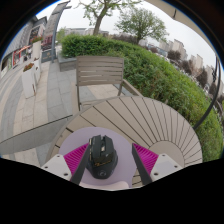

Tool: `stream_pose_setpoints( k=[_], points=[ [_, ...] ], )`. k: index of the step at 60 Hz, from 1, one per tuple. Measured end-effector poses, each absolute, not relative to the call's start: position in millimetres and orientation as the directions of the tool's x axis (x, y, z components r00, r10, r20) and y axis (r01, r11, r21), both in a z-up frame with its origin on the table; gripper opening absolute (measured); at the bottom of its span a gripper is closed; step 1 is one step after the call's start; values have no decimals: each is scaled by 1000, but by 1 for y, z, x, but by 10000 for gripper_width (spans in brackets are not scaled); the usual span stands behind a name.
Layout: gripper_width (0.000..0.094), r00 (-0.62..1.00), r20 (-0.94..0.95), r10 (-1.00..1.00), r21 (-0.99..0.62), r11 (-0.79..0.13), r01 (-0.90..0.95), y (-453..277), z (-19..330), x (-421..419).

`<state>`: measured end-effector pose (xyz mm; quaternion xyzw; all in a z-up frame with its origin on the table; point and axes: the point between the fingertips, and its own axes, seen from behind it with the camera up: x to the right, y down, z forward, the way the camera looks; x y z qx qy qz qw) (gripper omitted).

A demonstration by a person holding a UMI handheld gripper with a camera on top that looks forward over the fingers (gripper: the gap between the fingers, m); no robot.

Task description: Arrange mouse

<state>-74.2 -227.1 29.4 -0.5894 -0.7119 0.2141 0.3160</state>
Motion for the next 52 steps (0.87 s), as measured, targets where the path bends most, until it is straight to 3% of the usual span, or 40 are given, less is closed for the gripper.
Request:
stream_pose_setpoints(
  k=[15,25,41,52],
  points=[
    [851,-30,100,995,-662,89,744,-198,185,40],
    [850,-19,118,993,-682,95,725,-173,245,123],
    [852,74,120,990,-680,28,733,-133,240,187],
    [852,88,145,986,-680,35,733,-115,236,192]
  ],
)
